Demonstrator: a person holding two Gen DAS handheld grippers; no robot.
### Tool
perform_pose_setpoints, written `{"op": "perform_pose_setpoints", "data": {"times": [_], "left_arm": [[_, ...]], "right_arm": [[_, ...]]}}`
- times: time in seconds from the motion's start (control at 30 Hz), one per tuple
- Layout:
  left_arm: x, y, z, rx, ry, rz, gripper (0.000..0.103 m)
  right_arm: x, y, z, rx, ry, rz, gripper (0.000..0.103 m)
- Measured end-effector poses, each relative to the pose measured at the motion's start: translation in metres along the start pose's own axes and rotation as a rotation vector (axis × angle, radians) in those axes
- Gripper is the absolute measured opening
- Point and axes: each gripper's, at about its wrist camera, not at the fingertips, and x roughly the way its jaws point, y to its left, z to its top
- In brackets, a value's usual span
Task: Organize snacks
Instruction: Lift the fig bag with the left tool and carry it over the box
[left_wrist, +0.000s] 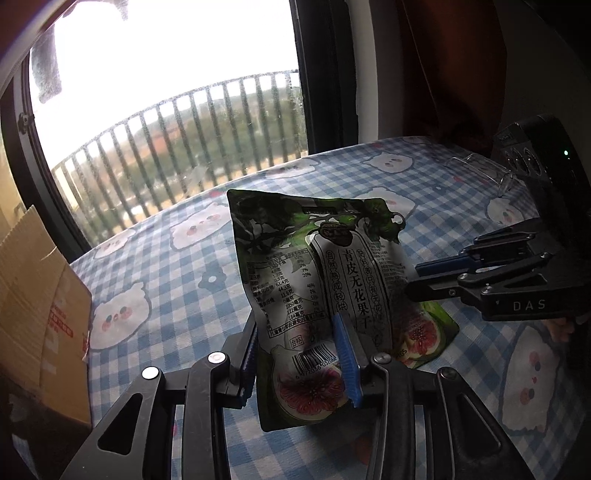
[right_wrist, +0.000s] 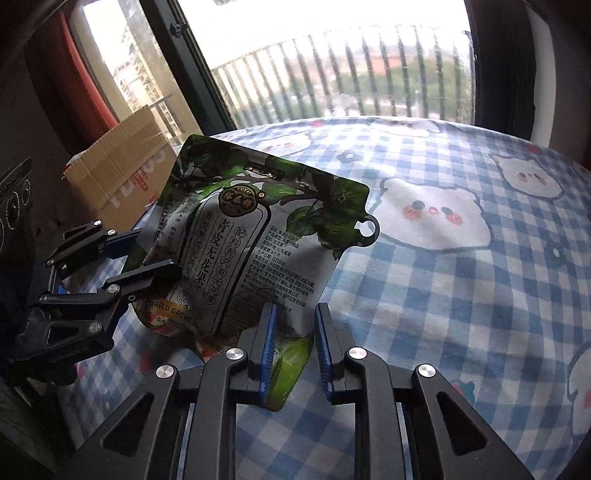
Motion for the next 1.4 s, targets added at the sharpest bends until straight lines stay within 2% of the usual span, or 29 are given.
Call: {"op": "perform_pose_setpoints", "data": {"times": [0.13, 0.2, 0.47, 0.6, 0.87, 1.07, 1.4], "left_arm": [[-0.011, 0.004, -0.005, -0.006, -0.002, -0.008, 0.038], [-0.015, 0.009, -0.007, -0.029, 0.007, -0.022, 0.038], [-0.044, 0.026, -0.016, -0.07, -0.029, -0.03, 0.038], [-0.061, 0.032, -0.016, -0.073, -0.069, -0.02, 0.038], [-0.104, 0.055, -0.009, -0.089, -0.142, 0.006, 0.038], [-0.139, 0.072, -0.003, -0.082, -0.203, 0.067, 0.038], [-0.178, 0.132, -0.002, -0.152, -0.293, 0.104, 0.038]], "right_arm": [[-0.01, 0.017, -0.009, 0.021, -0.026, -0.059, 0.016], [-0.017, 0.025, -0.012, 0.033, -0.043, -0.083, 0.009], [-0.04, 0.058, -0.022, 0.022, -0.083, -0.106, 0.009], [-0.053, 0.07, -0.016, 0.0, -0.116, -0.119, 0.009], [-0.077, 0.11, 0.012, -0.063, -0.178, -0.144, 0.009], [-0.091, 0.143, 0.036, -0.124, -0.233, -0.152, 0.009], [-0.086, 0.192, 0.08, -0.176, -0.291, -0.125, 0.009]]}}
